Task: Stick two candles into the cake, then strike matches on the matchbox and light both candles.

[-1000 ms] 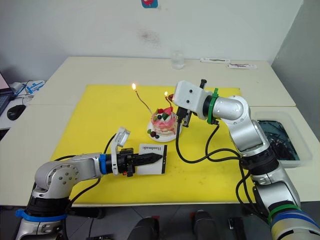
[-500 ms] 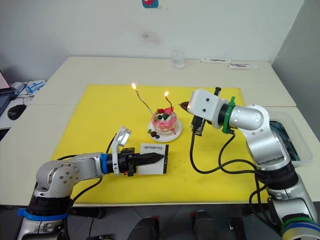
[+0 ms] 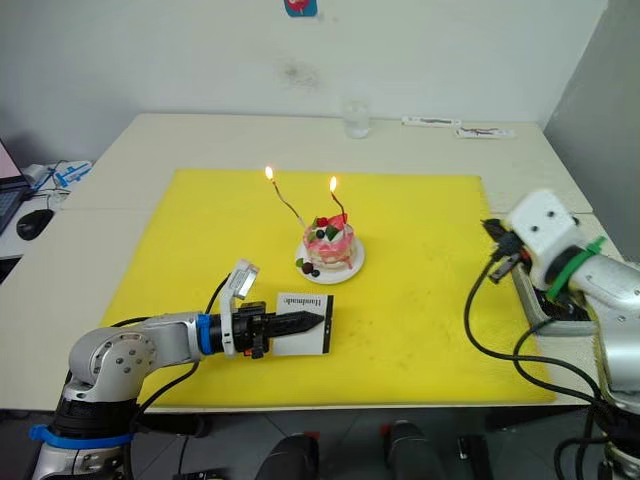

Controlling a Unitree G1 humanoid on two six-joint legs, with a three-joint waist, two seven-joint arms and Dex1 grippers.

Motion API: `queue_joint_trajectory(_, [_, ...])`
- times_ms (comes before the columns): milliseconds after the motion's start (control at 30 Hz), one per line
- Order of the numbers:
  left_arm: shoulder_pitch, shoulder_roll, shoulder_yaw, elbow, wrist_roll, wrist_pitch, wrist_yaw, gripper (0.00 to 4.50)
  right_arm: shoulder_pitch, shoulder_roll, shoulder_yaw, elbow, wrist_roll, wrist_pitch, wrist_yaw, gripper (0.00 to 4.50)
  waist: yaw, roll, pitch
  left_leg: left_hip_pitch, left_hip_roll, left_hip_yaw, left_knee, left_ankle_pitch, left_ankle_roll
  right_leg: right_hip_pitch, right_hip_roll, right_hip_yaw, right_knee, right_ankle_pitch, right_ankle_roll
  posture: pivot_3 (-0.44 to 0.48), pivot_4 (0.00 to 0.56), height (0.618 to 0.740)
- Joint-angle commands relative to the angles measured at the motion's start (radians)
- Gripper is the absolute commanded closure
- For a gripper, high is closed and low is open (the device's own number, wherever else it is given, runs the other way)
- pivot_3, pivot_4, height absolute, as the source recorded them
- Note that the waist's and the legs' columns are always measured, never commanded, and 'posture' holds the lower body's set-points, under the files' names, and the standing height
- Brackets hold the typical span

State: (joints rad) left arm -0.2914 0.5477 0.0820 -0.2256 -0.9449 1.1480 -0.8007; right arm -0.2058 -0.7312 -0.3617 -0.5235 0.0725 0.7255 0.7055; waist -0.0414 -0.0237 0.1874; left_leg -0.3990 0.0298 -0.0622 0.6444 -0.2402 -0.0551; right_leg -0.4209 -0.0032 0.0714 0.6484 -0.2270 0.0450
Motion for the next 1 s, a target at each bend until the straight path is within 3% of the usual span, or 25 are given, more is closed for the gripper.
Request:
queue_joint_trajectory(33, [-0.019, -0.024, -0.011, -0.018, -0.019, -0.015, -0.007, 4.5, 0.035, 0.015, -0.149, 0.027, 0.019, 0.024, -0.067, 4.48, -0.001, 0.0, 0.0, 0.0, 0.0, 0.0, 0.0, 0.0, 0.0, 0.0, 0.0, 0.0, 0.0, 0.0, 0.0, 0.0, 0.15, 0.74])
queue_joint_trajectory(167, [-0.028, -0.042, -0.028, -0.006, -0.008, -0.02, -0.013, 4.5, 0.083, 0.02, -0.181, 0.105, 0.015, 0.012, -0.117, 4.48, -0.003, 0.0, 0.0, 0.001, 0.0, 0.001, 0.001, 0.0, 0.0, 0.001, 0.0, 0.001, 0.0, 0.0, 0.001, 0.0, 0.15, 0.74])
queue_joint_trajectory(533, [-0.048, -0.063, -0.042, 0.006, -0.003, -0.026, -0.011, 4.5, 0.056, 0.025, -0.145, 0.253, 0.046, 0.005, -0.191, 4.48, -0.01, 0.0, 0.0, 0.001, 0.0, 0.002, 0.0, 0.0, 0.0, 0.0, 0.0, 0.002, 0.0, 0.0, 0.001, 0.0, 0.15, 0.74])
queue_joint_trajectory(667, [-0.041, -0.067, -0.038, 0.0, -0.005, -0.026, -0.006, 4.5, 0.032, 0.038, -0.147, 0.264, 0.068, 0.016, -0.215, 3.51, -0.01, 0.0, 0.0, 0.001, 0.0, 0.002, 0.0, 0.0, 0.0, 0.001, 0.0, 0.002, 0.0, 0.0, 0.001, 0.0, 0.15, 0.74])
queue_joint_trajectory(933, [-0.027, -0.07, -0.035, -0.012, -0.007, -0.021, 0.024, 4.5, 0.03, 0.011, -0.147, 0.251, 0.089, -0.002, -0.223, 0.54, -0.01, 0.0, 0.0, 0.001, 0.0, 0.002, 0.0, 0.0, 0.0, 0.001, 0.0, 0.002, 0.0, 0.001, 0.001, 0.0, 0.15, 0.74])
queue_joint_trajectory(1000, [-0.029, -0.068, -0.039, -0.023, -0.009, -0.011, 0.04, 4.5, 0.039, -0.006, -0.143, 0.235, 0.083, -0.027, -0.214, 0.08, -0.01, 0.0, 0.0, 0.001, 0.0, 0.002, 0.0, 0.0, 0.0, 0.001, 0.0, 0.002, 0.0, 0.001, 0.001, 0.0, 0.15, 0.74])
